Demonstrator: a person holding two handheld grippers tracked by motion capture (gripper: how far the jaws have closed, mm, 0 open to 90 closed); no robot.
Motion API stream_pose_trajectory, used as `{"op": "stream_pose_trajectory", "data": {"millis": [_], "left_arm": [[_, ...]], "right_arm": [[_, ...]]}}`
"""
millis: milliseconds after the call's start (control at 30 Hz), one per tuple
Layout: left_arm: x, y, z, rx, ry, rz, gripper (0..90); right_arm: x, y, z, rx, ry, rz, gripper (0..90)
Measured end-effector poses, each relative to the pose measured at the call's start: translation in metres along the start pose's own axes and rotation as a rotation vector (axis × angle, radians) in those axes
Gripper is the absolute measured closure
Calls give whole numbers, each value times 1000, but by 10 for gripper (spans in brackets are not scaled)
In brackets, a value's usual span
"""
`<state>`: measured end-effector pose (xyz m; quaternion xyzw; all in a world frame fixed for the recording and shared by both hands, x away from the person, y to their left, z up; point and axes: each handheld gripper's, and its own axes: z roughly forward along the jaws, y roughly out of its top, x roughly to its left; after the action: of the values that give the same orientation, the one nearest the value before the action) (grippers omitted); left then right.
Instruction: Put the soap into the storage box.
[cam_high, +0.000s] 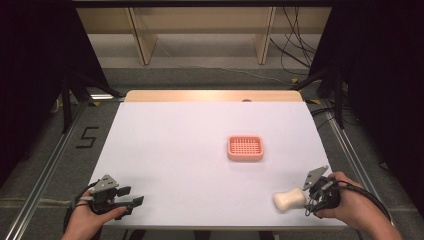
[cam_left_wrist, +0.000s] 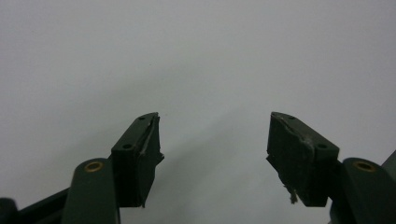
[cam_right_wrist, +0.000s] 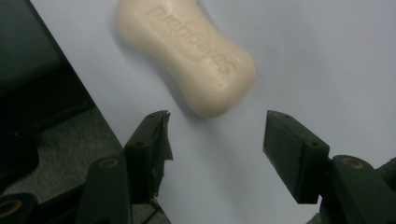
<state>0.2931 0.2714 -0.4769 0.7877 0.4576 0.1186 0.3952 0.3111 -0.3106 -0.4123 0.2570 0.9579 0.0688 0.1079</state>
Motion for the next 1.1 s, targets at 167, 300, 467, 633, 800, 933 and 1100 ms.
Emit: {"op": "stream_pose_trajectory", "data": {"millis": [167,300,467,633,800,933,1100], "left_arm": [[0,0,-1,3,-3,-1,343],[0,1,-1,7,-4,5,343],[-1,1,0,1,-8,1,343],[-1,1,0,3,-5,2,343],[-2,1,0,-10,-7,-11,342],[-1,1,-1,-14,-4,-8,343],[-1,2,-1,-32,3,-17,343]], "right_arm": [[-8,5,3,57,-11,-80,380],[-10,10,8,71,0,-104,353],[-11,18,14,101,32,-163,337],[-11,26,16,104,47,-232,313],[-7,34,20,108,58,-257,300],[-8,39,24,91,66,-299,300],[-7,47,28,97,80,-353,303]]}}
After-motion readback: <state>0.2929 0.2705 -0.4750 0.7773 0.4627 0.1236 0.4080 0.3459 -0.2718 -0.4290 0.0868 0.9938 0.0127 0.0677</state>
